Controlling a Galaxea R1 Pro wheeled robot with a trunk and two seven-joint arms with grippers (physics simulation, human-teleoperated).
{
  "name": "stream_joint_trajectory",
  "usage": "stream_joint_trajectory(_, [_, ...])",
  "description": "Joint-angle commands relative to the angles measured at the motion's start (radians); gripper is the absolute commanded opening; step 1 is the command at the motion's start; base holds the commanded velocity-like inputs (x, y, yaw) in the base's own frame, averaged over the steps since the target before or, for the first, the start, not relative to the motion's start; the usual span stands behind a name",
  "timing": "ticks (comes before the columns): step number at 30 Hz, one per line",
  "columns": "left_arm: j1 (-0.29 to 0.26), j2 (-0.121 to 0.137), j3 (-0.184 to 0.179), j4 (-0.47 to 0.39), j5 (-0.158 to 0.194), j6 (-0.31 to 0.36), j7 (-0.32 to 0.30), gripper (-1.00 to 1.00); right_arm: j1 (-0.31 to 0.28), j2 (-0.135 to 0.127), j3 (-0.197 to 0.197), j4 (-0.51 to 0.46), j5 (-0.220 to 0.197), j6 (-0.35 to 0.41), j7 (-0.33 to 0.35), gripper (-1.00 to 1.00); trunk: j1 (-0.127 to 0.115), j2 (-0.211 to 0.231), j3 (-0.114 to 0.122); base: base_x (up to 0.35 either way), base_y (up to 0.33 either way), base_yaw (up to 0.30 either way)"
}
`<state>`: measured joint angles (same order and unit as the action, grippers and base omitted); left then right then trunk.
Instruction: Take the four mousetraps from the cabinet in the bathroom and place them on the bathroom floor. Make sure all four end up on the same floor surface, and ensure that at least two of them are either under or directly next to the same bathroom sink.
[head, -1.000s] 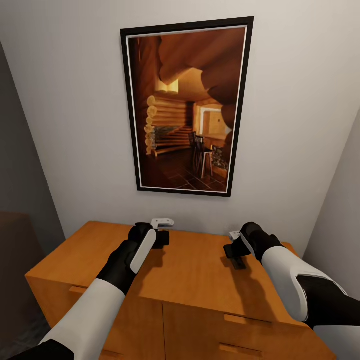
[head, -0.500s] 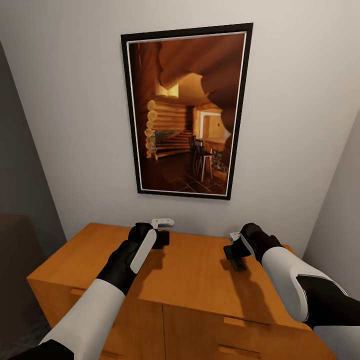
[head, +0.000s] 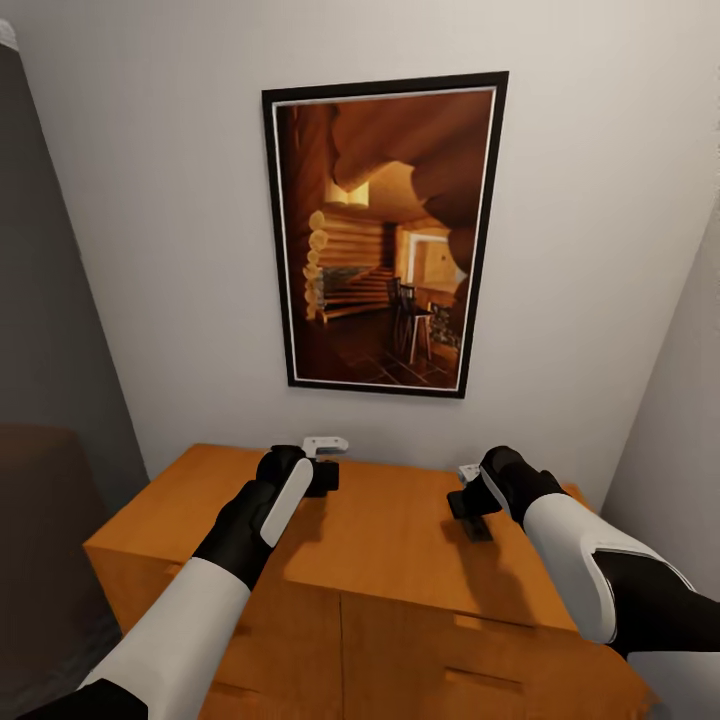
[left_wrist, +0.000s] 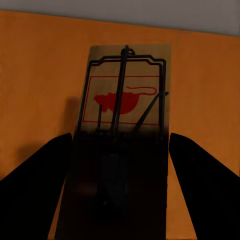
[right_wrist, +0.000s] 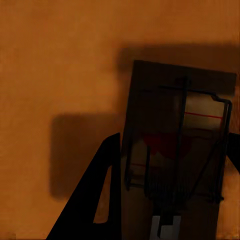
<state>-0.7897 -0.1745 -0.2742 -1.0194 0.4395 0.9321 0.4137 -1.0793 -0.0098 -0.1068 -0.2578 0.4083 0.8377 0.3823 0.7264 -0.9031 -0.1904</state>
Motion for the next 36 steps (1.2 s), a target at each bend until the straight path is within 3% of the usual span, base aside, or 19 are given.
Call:
stream_joint_trajectory(1, [-0.001,0.0,-0.001,-0.001,0.01,0.002,0.01,-1.0,-0.001,0.001,-0.008,-0.001,0.009,0.004,0.007,-1.0,-0.004,0.006,0.002,-0.247,0.175,0.0])
stream_joint_trajectory(36, [-0.001,0.0,0.0,-0.001,0.011,0.002,0.007,-1.0,-0.001,0.003,-0.005,-0.003,0.018,0.002,0.007,-1.0,-0.138,0.251,0.111,-0.25,0.18,0.0])
